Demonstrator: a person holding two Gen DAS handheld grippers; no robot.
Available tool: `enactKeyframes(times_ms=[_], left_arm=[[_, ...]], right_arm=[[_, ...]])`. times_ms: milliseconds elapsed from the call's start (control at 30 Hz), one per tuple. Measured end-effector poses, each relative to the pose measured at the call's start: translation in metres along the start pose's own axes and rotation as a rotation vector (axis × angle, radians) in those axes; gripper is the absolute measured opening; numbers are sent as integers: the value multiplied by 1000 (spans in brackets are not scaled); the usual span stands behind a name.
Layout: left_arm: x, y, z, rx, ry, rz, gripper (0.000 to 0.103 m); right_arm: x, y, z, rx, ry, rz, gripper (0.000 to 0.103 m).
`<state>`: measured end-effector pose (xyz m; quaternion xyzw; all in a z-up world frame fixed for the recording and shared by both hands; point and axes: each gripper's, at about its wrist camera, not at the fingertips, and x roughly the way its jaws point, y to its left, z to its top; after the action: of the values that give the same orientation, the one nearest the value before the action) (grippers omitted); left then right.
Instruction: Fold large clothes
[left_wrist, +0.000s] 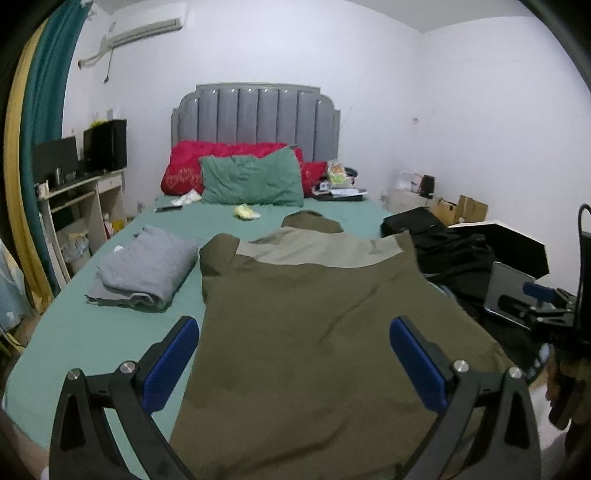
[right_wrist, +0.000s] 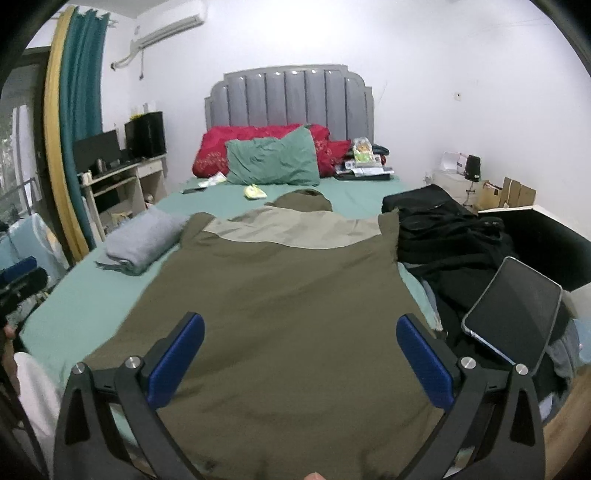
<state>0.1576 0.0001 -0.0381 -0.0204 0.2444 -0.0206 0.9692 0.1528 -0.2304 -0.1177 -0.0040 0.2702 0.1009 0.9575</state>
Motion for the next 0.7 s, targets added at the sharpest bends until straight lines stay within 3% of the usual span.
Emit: enactKeyframes(times_ms=[167,267,333,400,533,633,700], left_arm=[[80,19,-1,0,84,9,103],[137,30,-8,15,150,11,103],[170,39,-13,17,191,16,103],[203,48,-16,22,215,17,103],[245,67,-21,18,233,38,103],[270,88,-27,-52,261,43,103],[282,97,-33,-42,284,49,103]], right_arm=[[84,-56,19,4,77,-53,103],[148,-93,32,-23,145,-105,83],[186,-113,41,-43,182,-132,58],[232,-139,52,-64,218,-165,56],[310,-182,69,-21,263,-188,31],[367,-206,81,3,288,-243,30],[402,-220,87,37,317,-238,30]])
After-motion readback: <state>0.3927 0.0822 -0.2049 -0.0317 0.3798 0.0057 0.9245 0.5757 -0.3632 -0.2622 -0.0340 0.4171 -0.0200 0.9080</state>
